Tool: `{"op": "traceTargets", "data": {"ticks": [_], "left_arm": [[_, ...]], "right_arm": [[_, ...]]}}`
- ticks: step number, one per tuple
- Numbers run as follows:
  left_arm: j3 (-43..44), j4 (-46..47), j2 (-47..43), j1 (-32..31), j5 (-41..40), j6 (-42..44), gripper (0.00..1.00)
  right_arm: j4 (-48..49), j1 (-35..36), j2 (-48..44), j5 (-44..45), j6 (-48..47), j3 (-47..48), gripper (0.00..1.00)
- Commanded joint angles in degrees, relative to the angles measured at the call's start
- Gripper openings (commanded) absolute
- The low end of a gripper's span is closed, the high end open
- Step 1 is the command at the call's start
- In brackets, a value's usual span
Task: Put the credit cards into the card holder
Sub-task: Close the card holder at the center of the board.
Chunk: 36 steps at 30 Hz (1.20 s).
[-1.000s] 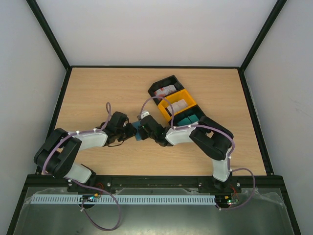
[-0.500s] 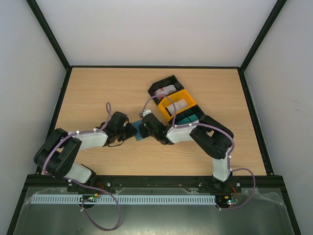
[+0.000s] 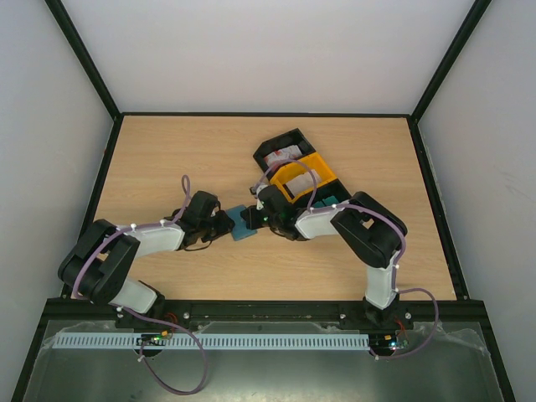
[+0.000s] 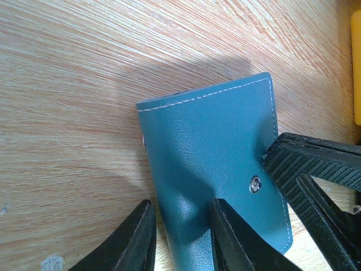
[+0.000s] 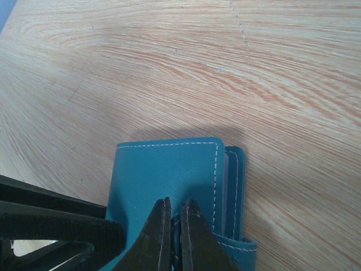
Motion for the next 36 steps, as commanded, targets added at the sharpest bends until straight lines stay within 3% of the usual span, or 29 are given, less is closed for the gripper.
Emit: {"op": "traceTargets", "data": {"ticks": [1, 7, 18, 26, 32, 36], "left_arm": [[-1.51, -3.41, 0.52, 0.14, -1.06, 0.36, 0.29], [-1.56, -3.35, 0.60, 0.10, -0.97, 0.44, 0.29], [-1.74, -3.15, 0.59, 0.11, -0.97, 0.42, 0.29], [-1.85, -3.15, 0.72, 0.10, -0.97, 0.44, 0.29], [-1.87, -3.32, 0.59, 0.14, -1.03, 0.47, 0.29], [-1.78, -3.35, 0.74, 0.10, -1.06, 0.44, 0.28]], "right_arm": [[-0.76, -0.20, -1.52, -2.81, 1.47, -1.32, 0.02], [-1.10, -0.20, 0.10, -4.46, 0.93, -0.81, 0.03], [-2.22, -0.20, 0.81, -5.76, -0.05, -0.88, 0.20], [-2.39, -0.20, -0.29, -5.21, 0.38, -0.68, 0.21], [-2.23, -0.21, -1.42, -3.46, 0.22, -0.96, 0.31], [-2.28, -0.20, -2.42, -2.24, 0.06, -1.03, 0.32]]}}
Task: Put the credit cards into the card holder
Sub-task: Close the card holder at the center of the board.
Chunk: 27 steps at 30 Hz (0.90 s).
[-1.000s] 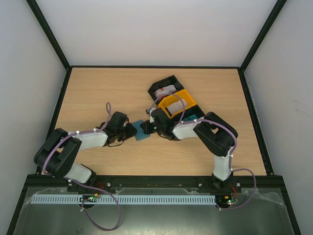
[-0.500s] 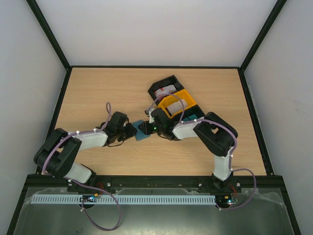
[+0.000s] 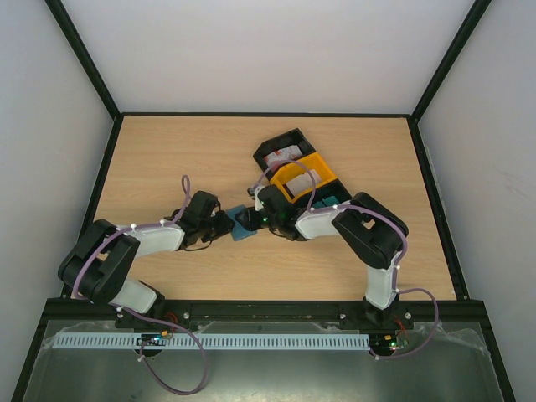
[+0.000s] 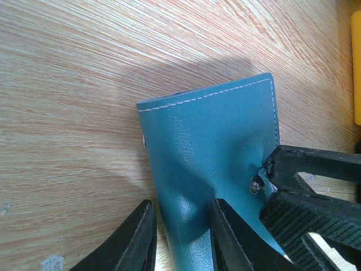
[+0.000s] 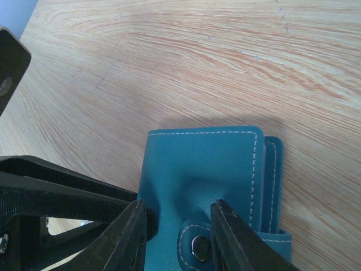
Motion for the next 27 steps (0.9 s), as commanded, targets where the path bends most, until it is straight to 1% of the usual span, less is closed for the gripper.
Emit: {"op": "traceTargets", "data": {"ticks": [1, 5, 10, 16, 27], "left_arm": [[-1.72, -3.31, 0.77, 0.10, -1.06, 0.36, 0.29], [-1.63, -3.35, 0.79, 0.10, -1.03, 0.33, 0.28], [-1.63, -3.35, 0.85, 0.11, -1.01, 0.42, 0.28], [-1.49, -3.48, 0.94, 0.14, -0.97, 0.49, 0.28], [-1.47, -3.38, 1.39, 0.10, -0.75, 0.60, 0.28]], "right_arm": [[-2.62, 0.07, -2.01, 3.10, -0.38, -0.86, 0.32], [-2.18, 0.07, -2.17, 3.46, -0.31, -0.98, 0.31], [-1.70, 0.04, -0.44, 1.48, 0.02, -0.45, 0.19], [-0.29, 0.05, 1.23, 0.21, 0.99, -0.23, 0.14], [3.47, 0.06, 3.19, -0.65, 3.72, -0.67, 0.13]]}}
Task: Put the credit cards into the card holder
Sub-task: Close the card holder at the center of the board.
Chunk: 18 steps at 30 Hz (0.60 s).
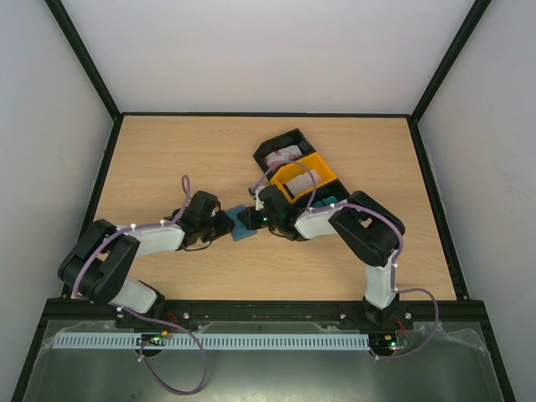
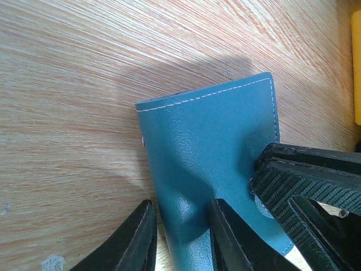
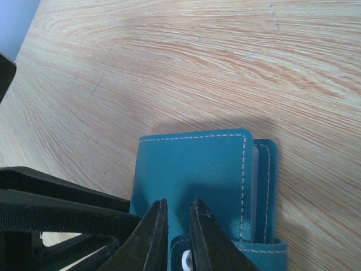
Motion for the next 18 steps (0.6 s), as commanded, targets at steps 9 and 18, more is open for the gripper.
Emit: {"op": "traceTargets", "data": {"ticks": [9, 18], "left_arm": [[-1.46, -3.26, 1.27, 0.11, -0.71, 0.57, 0.28], [-0.86, -3.01, -1.20, 0.11, -1.01, -0.07, 0.29]], "right_arm": [[3.41, 0.07, 0.72, 4.36, 4.03, -1.32, 0.17], [-16.19, 0.07, -7.95, 12.27, -0.07, 6.12, 0.30]]}}
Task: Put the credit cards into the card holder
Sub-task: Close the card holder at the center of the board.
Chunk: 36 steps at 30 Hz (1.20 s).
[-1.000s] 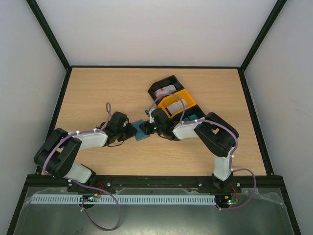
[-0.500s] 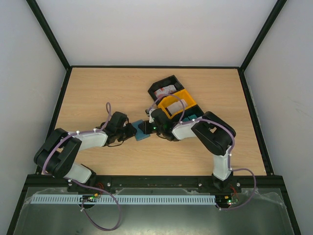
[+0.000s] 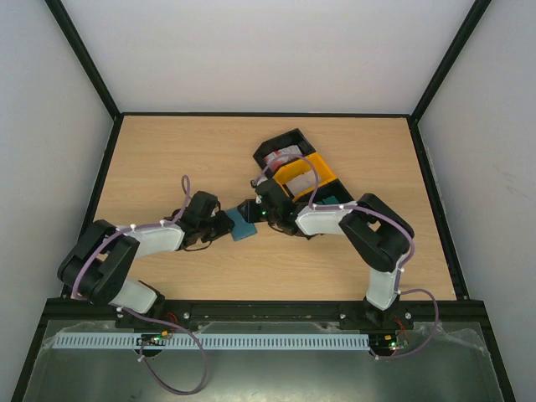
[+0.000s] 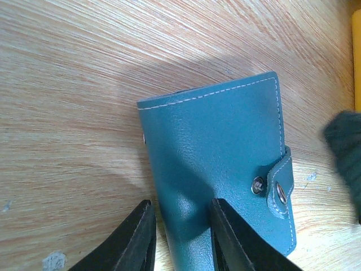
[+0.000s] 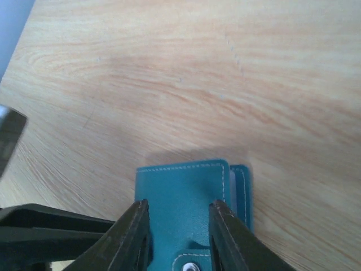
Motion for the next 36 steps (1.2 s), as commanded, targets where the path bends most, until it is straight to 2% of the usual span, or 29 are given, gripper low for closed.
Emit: {"op": "traceTargets", "data": {"ticks": [1, 5, 11, 15, 22, 36], "left_arm": [[-0.86, -2.93, -1.36, 0.11, -1.05, -0.11, 0.30], [-0.58, -2.83, -1.62, 0.10, -0.65, -0.43, 0.30], [-0.80, -2.22, -1.13, 0.10, -0.40, -1.10, 0.31], [-0.91, -1.77, -0.51, 0.10, -0.18, -1.45, 0.30], [-0.96, -1.54, 0.20, 0.10, -0.01, -1.37, 0.30], [-0.83, -1.50, 1.18, 0.10, 0.34, -0.86, 0.30]], "right_arm": [[-13.05, -0.13, -5.90, 6.64, -3.55, 4.22, 0.32], [-24.04, -0.13, -5.09, 6.23, -7.22, 7.40, 0.32], [-28.04, 0.60, -2.95, 1.46, -8.47, 8.79, 0.31], [-27.88, 0.96, -1.55, 1.18, -8.30, 10.21, 0.23], [-26.99, 1.01, 0.53, 0.98, -7.95, 11.63, 0.16], [-23.22, 1.01, 2.38, -3.80, -4.16, 10.64, 0.12]]}}
